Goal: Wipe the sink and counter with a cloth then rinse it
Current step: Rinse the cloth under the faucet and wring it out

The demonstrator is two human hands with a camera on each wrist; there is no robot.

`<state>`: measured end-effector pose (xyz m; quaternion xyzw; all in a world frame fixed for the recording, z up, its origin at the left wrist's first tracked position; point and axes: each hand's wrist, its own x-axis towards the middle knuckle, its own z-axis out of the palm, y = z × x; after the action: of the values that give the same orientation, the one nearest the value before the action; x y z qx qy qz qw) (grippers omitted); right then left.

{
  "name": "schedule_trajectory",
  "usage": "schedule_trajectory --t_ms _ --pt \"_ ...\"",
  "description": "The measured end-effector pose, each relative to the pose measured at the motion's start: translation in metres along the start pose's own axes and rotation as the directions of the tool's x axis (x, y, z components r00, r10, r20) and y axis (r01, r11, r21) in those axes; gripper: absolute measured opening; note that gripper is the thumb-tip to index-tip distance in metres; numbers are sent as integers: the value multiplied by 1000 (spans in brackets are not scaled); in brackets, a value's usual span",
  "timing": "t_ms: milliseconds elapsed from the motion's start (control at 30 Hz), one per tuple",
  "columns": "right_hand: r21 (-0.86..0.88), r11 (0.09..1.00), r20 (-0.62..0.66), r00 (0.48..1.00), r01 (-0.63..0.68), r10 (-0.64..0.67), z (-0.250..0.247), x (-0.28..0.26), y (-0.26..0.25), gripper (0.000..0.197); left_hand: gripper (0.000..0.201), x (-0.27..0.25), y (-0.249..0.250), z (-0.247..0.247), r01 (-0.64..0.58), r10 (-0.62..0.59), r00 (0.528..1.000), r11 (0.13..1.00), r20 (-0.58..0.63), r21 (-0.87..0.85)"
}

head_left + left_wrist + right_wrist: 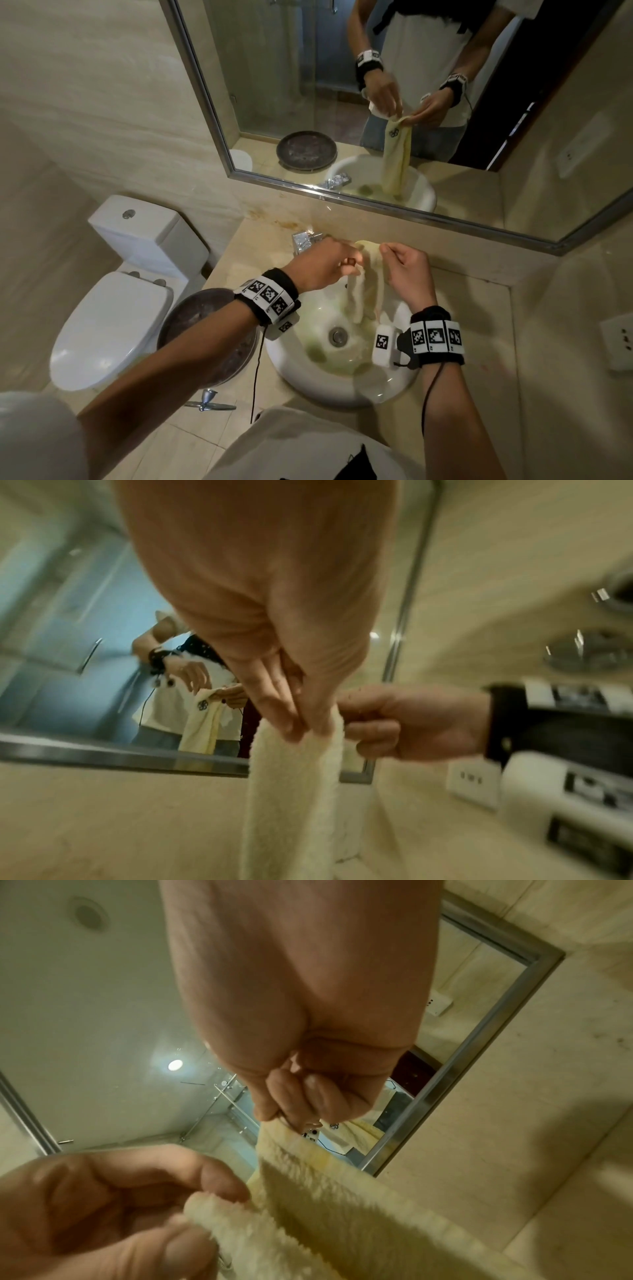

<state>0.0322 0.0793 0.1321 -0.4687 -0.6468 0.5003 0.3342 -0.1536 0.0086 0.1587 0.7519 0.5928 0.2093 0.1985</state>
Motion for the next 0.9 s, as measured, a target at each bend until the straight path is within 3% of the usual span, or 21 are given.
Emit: schedule_trajectory --t_ms 133,300,433,600,900 --pt "66 998 22 1000 7 -8 -2 -5 -5 15 19 -5 -3 1 -84 98 976 993 -194 77" --pt "99 995 77 997 21 -29 -3 -10 -12 12 16 2 1 -5 -216 264 936 953 -232 213" --pt "104 993 146 987 50 -66 1 -12 -16 21 22 4 4 -7 -194 280 925 930 -256 313" --pt "138 990 165 985 36 -58 1 -11 -18 17 20 4 4 -7 -177 215 918 974 -333 140" --pt "142 990 266 962 18 -56 -5 -10 -16 25 16 7 -1 -10 -211 261 895 962 -362 171"
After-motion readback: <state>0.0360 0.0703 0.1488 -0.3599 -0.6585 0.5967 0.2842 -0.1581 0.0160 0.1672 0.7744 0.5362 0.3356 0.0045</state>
